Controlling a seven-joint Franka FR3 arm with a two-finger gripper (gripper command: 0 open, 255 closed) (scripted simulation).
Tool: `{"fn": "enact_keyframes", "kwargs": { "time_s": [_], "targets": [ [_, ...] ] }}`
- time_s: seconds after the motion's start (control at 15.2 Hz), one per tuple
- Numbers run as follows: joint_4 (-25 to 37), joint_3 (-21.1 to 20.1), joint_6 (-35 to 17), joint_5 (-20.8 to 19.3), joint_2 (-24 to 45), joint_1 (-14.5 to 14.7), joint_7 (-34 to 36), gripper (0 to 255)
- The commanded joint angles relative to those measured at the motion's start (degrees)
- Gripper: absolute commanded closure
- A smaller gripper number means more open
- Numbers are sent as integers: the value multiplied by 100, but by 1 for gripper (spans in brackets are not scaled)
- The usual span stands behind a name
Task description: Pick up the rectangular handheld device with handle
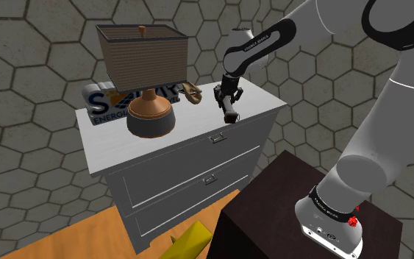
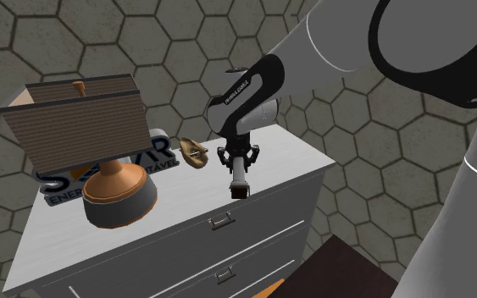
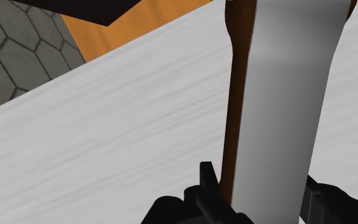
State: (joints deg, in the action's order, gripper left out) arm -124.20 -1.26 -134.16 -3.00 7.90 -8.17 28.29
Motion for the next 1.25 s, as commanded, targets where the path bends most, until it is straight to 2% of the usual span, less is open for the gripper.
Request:
{"fn": "enact_keyframes", "kwargs": {
  "time_s": [0.0, 1.06, 1.19],
  "targets": [
    [0, 1, -5, 0, 5, -1, 0, 255],
    [526, -8, 1092, 57, -567, -2, -66, 255],
    [532, -8, 1103, 58, -572, -2, -67, 255]
  ]
}}
